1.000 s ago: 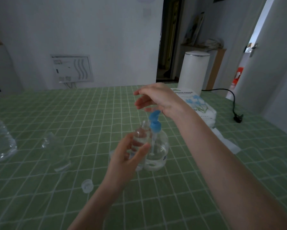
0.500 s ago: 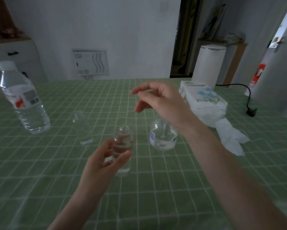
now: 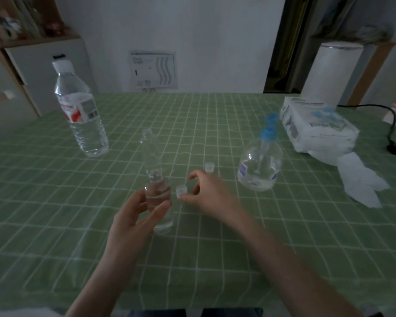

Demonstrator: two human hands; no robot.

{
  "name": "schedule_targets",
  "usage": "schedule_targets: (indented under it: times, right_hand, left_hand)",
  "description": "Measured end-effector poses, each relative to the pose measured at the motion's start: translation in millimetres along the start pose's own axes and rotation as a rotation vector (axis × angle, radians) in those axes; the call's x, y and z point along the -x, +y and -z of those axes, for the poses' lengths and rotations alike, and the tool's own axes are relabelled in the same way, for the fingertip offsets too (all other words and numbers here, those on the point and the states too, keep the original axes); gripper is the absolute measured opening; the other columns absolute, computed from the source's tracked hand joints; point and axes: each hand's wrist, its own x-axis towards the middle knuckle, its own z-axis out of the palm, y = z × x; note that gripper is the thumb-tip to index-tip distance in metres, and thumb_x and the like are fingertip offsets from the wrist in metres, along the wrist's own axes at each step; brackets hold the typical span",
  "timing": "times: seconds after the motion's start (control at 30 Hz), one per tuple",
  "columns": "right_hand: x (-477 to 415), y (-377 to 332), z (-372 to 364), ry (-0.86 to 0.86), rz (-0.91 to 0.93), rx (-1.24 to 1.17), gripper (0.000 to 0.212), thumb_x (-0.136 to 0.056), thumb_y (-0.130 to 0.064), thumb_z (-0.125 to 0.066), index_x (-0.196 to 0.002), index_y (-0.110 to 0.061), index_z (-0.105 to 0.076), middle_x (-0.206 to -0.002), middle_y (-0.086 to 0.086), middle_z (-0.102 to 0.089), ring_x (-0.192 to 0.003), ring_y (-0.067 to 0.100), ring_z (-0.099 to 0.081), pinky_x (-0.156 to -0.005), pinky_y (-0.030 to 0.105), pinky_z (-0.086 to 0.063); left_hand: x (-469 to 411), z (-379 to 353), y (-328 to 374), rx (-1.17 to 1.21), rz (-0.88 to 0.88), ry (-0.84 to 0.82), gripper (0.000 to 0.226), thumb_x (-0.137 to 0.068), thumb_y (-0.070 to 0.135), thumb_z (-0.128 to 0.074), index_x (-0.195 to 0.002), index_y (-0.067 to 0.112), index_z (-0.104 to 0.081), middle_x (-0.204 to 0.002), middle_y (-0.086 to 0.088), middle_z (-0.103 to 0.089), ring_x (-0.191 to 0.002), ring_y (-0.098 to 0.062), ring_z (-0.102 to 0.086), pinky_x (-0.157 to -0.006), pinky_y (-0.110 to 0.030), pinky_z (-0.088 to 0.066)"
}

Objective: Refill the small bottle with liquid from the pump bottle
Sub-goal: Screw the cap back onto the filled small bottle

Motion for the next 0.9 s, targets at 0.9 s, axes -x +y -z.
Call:
schedule_targets:
  times: [0.9]
  right_hand:
    - [37, -15, 66, -0.01, 0.254, -0.478, 0.023, -0.08, -0.012, -0.074, -0.095, -0.025, -0.062, -0.093, -0.008, -0.07, -0.085, 0.002, -0.068, -0.082, 0.017, -0.055]
  left_hand:
    - [-2, -18, 11, -0.01, -0.03, -0.097, 0.033, -0.065, 0.039, -0.064, -0.097, 0.03, -0.066, -0.092, 0.004, -0.073, -0.084, -0.006, -0.068, -0.069, -0.013, -0.051]
